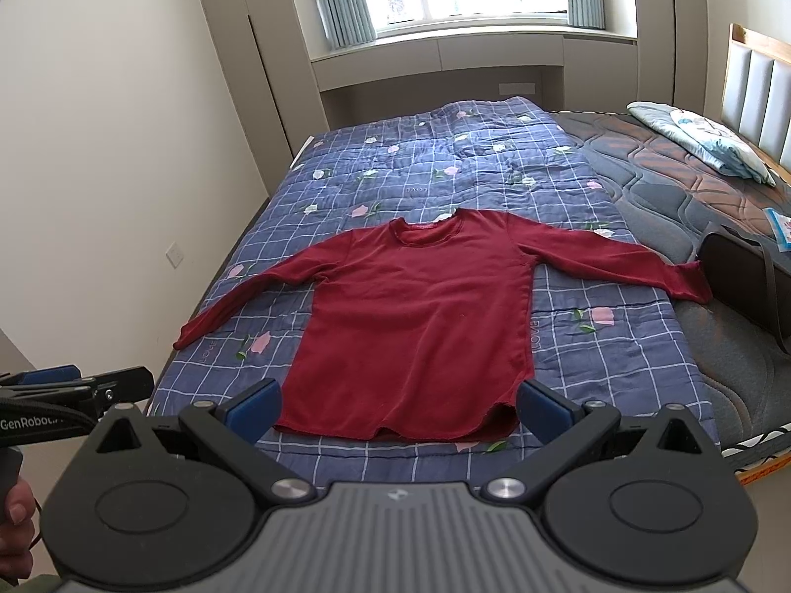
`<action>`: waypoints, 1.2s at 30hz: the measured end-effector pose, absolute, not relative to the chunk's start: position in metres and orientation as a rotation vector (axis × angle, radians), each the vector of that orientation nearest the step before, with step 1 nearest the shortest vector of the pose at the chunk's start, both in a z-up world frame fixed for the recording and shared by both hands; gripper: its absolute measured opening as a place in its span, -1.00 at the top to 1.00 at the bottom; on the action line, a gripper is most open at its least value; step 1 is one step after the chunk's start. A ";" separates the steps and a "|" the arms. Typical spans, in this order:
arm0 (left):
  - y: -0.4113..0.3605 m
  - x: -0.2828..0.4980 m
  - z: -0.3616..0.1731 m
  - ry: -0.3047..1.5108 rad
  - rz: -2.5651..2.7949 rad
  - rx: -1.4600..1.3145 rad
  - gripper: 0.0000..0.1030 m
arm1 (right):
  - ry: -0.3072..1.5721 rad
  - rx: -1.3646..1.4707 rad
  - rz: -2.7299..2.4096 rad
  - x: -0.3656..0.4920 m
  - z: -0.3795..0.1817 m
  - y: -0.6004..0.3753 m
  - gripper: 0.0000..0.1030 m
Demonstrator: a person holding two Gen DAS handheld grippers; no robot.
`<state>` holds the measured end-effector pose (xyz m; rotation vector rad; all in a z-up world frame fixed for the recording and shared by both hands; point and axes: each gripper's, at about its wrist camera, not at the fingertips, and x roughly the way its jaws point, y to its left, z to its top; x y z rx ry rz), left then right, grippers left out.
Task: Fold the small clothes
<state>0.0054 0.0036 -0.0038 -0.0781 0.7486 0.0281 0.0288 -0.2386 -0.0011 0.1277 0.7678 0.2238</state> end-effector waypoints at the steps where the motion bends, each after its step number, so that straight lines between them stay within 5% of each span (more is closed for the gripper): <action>1: 0.004 0.005 -0.004 0.749 0.028 -0.078 -0.99 | 0.768 0.128 0.224 0.029 -0.002 -0.239 -1.00; 36: 0.018 0.008 -0.012 0.756 0.027 -0.090 -0.99 | 0.785 0.131 0.226 0.039 -0.006 -0.220 -1.00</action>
